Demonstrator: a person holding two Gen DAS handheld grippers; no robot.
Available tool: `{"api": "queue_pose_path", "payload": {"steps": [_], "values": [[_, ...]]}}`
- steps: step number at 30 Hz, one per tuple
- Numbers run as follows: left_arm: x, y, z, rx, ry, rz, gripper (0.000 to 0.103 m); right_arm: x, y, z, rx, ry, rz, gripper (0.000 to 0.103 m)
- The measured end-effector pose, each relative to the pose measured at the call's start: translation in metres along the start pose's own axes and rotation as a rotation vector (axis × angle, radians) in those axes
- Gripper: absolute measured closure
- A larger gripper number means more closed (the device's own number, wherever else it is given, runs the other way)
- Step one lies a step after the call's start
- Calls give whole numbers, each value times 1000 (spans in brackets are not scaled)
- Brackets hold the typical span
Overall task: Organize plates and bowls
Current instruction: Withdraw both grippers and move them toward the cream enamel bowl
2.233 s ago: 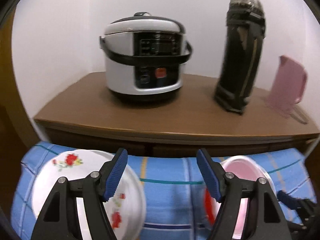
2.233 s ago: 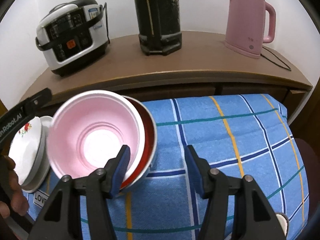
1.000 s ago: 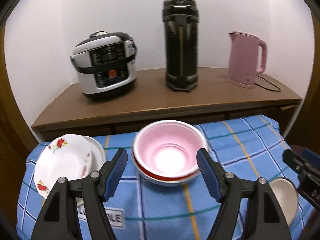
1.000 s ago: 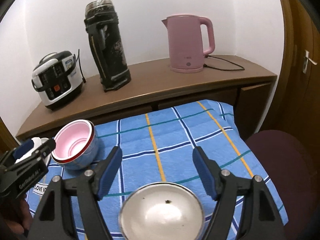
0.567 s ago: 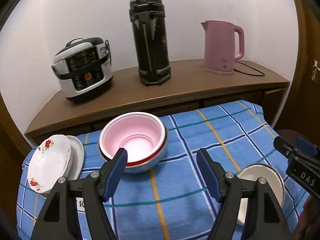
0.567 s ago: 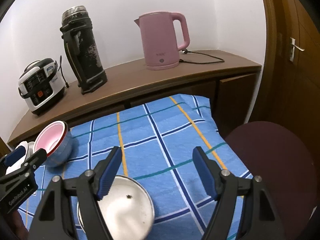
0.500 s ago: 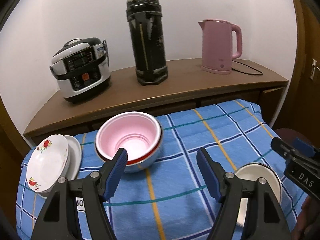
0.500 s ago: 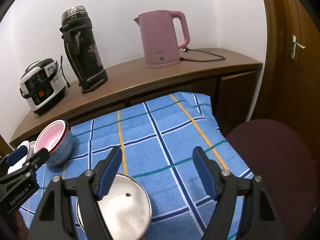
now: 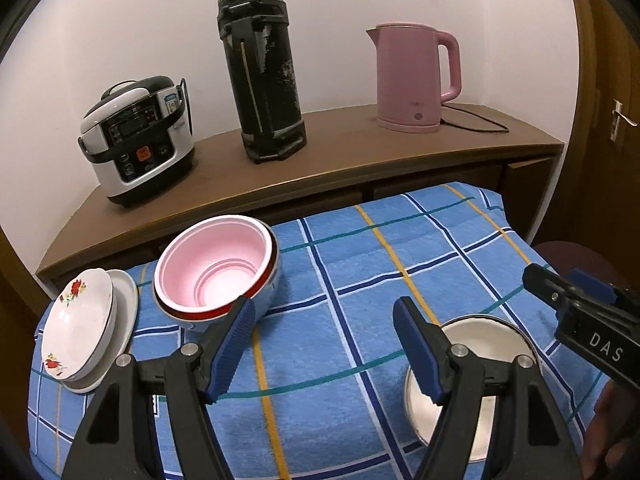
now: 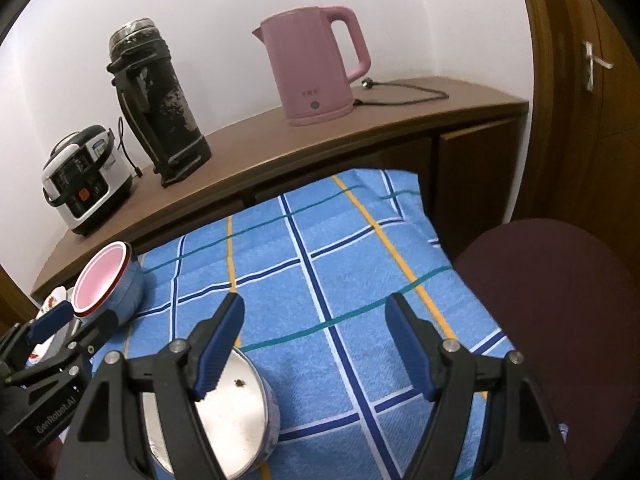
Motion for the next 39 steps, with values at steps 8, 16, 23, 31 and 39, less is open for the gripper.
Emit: {"api": "queue_pose_path", "payload": {"steps": [8,16,23,31,39], "values": [[5,5,-3,-16,3,-17,29,6,5,0,-10,12,-20,29],[14,12,-12,-41,5,-37,29,8,5,-4,-27,-13,-40,29],[12,19,-25,-78,-28,-60,29,13,-2,-18,-43,-48,-50,36],[14,20,-29,-86,-23,-47,29,11,-1,-28,-61,-57,-43,40],[17,10,-24,-59,-9,-46,29,-1,-18,-28,-38,-73,-11,40]]}}
Point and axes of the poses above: each gripper's, at about its wrist camera, not at the fingertips, and y roughly the way its jaws point, x to its right, z to its top, the point moved 9 cm from there along y, roughly the way its jaws point, and after that the axes turned 12 degrees about y, right-handed, at the moved point
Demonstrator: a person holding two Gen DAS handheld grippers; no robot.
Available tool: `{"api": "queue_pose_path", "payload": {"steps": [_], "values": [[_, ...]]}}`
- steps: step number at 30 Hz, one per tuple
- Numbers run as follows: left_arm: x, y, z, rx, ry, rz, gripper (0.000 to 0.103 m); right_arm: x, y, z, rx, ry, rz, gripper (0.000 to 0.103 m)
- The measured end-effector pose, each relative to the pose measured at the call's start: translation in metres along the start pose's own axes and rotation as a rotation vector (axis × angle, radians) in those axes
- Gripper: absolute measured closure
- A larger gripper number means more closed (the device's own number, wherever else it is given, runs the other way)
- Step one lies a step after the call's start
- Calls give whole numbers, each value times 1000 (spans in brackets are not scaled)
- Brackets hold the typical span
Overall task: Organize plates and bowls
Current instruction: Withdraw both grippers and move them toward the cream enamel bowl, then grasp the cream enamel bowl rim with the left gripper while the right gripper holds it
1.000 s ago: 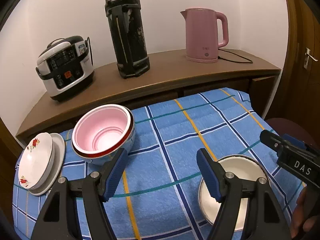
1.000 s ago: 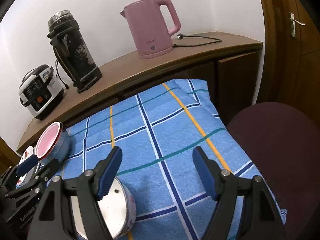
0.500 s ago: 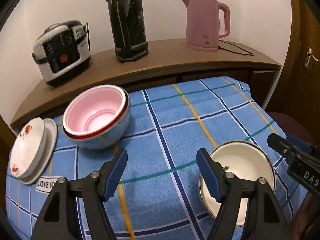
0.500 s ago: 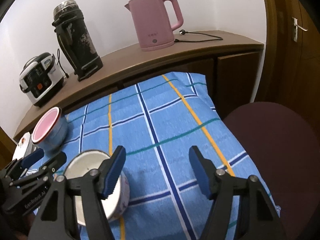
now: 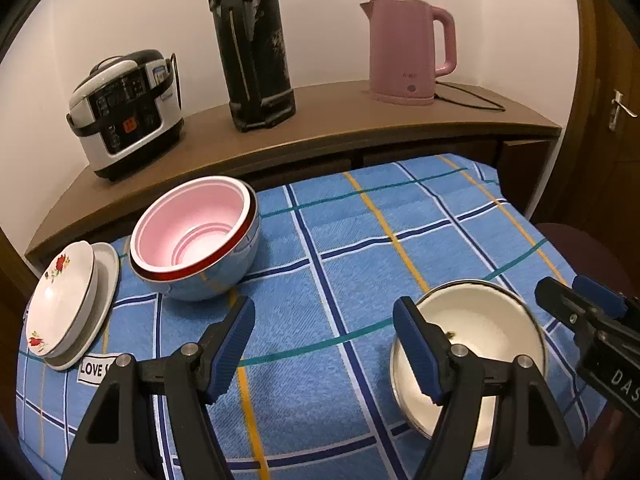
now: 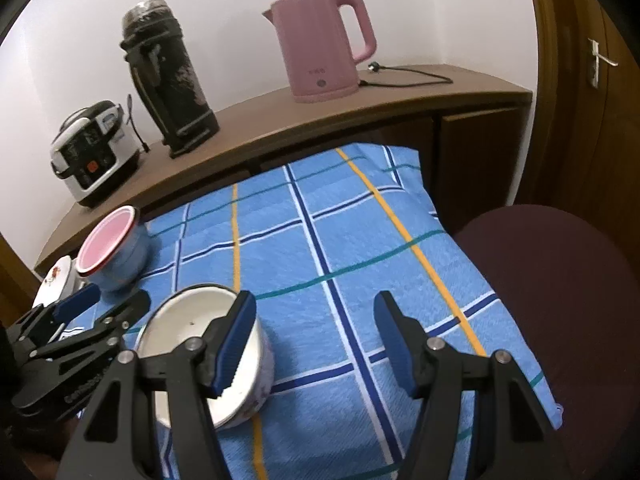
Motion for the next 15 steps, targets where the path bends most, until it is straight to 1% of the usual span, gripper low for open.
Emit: {"api": "queue_pose_path", "payload": {"steps": [2,4,6,9,15], "values": [[3,-3,0,1,2,-8,29,-4,1,-3,-14,-6,11,40],[8,-3,-3,-8,15,-10,29,-5,6,-10,-40,1,17,44],[10,-1,-5,-18,23,0,29,-7,12,-16,-66,1,17,54],[11,3,-11,-39,25,8,29,-7,18,-24,-94,3,17,62],[13,10,-18,-63,21,9,29,-8,20,-27,-103,1,17,64]]}}
Point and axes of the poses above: each gripper's, at about its wrist camera, not at the fingertips, and y roughly the way its jaws point, x to its right, z to its top, the point moved 9 cm from there along y, roughly the way its jaws point, and after that the axes turned 12 degrees about y, right-handed, at the moved point
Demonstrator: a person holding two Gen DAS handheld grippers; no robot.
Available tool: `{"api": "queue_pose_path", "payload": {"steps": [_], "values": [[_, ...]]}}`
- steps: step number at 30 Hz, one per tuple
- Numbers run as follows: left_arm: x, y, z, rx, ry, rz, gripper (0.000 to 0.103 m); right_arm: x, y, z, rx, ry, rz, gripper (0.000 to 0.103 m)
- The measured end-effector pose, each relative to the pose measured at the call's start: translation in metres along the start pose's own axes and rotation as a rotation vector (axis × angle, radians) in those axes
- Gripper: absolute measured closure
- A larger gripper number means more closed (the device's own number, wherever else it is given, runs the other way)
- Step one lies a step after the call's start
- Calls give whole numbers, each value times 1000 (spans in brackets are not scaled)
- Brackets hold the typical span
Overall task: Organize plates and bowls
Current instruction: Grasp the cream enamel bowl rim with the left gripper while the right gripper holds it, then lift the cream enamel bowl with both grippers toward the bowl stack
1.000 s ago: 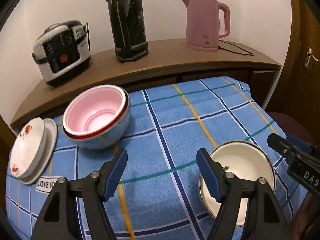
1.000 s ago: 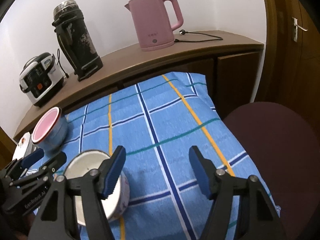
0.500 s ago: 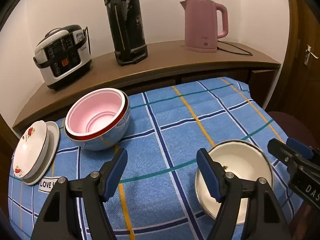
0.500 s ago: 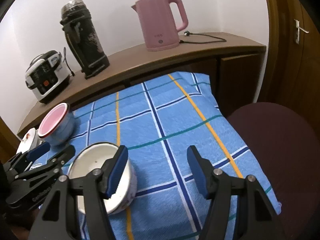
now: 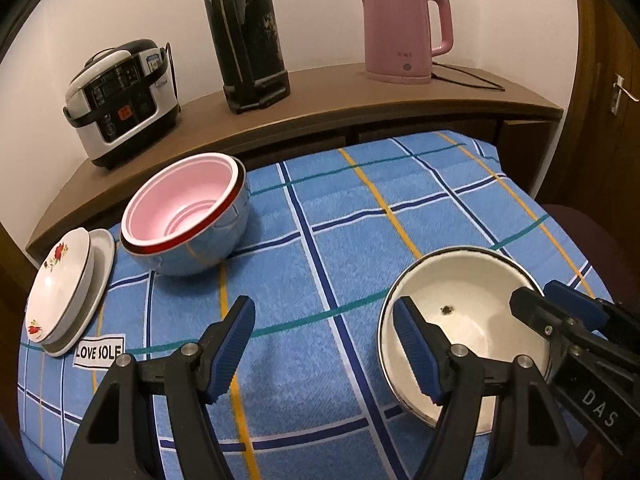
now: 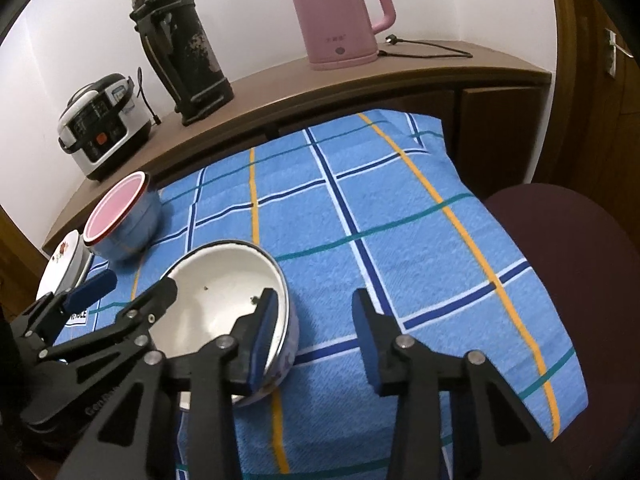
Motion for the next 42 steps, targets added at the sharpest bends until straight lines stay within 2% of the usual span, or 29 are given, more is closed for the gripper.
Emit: {"api": "queue_pose_path", "payload": {"steps": [4,8,11,16,19,23,29,32,35,37,38,42], "values": [[4,6,-5,-17,3,-10,31,-1,2,-2,-6,-4,-4,68],[8,13,-9,-40,-9,-39,40,-1,5,-3,-15,-4,1,70],[13,16,-10,-49,0,-55,49,-3,6,-4,-17,-10,1,71],[21,15,-10,-45,-12,-114,74,-11,7,-5,-27,-31,4,78],[24,14,-10,-40,-8,-120,81,-14,7,-7,-25,-48,-4,82],[24,15,-10,-43,-14,-128,82,-17,7,-9,-25,-60,-3,87],[25,13,-10,-43,-9,-128,82,-18,7,-9,-24,-72,-2,88],[23,14,-11,-47,-15,-134,82,-19,5,-8,-21,-66,8,86],[22,13,-10,-40,-10,-138,82,-14,-7,1,21,-42,13,83],[20,10,-9,-26,-15,-148,82,-7,-17,11,60,-22,12,67],[19,11,-8,-28,-17,-153,82,-4,-20,15,72,-17,2,54],[18,13,-8,-33,-31,-163,82,0,-18,15,44,9,24,52]]}}
Point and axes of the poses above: each gripper's, at about its wrist camera, not at the fingertips, and y roughly the way its jaws point, x to its right, z to its top, the point moved 9 cm from there along y, roughly the way its jaws point, and after that the axes turned 12 degrees about y, right-handed, at the moved point
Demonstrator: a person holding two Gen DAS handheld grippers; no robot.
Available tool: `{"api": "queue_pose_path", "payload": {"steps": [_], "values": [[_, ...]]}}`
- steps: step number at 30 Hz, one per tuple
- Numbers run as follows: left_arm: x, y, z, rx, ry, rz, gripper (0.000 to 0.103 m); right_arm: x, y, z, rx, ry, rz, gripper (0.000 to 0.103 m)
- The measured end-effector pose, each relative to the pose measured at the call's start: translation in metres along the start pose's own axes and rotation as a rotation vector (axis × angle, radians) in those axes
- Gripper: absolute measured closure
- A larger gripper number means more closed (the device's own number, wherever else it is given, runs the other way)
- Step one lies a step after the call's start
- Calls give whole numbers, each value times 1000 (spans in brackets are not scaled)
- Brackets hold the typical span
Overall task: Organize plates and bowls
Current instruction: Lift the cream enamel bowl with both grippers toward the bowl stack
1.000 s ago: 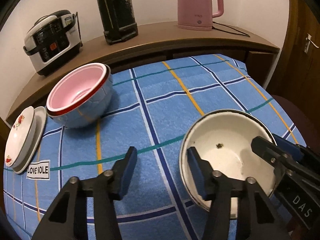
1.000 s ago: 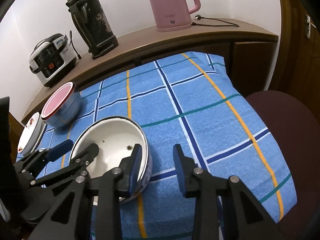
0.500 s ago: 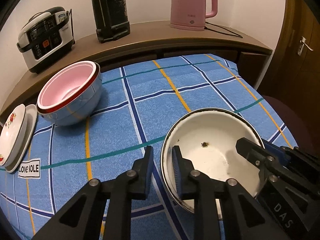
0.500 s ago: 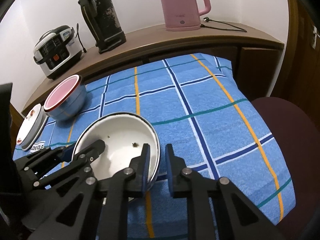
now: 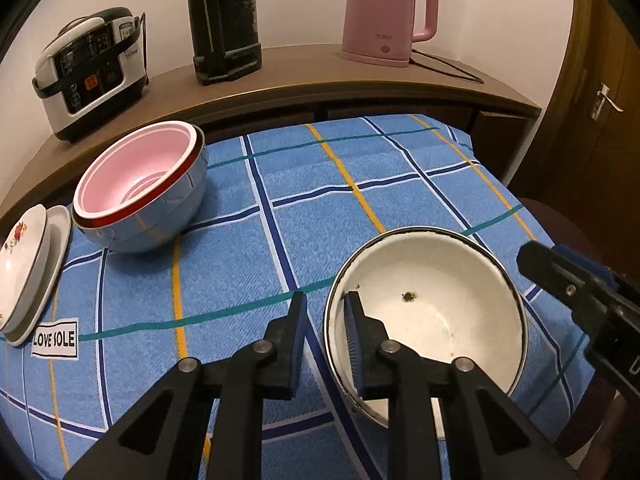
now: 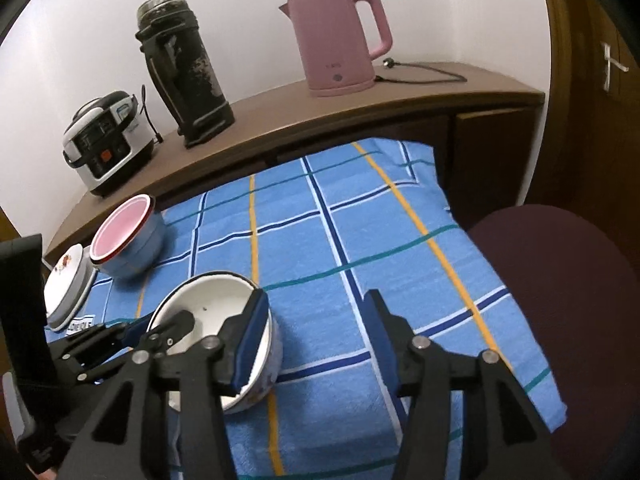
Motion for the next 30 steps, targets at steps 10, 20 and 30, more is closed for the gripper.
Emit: {"api": "queue_pose_path", "payload": {"steps": [10,20,30], "values": [[2,3,1,2,0,-7,86,-21,35,-31,-133,-44,8,88],[3,-4,5,14,4,-26,93,-22,36,-31,-142,-68,-48,92],[-4,-11,6,30,-18,-33,93,-32,29,-26,-116,-90,-63,93]]}}
Point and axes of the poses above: each gripper's, at about its wrist camera, not at the fingertips, and y roughly the way its jaws point, x to its right, z to its top, the point moved 9 cm from there along y, roughly the way its jaws point, and after that the axes turned 12 degrees about y, right-handed, at the moved point
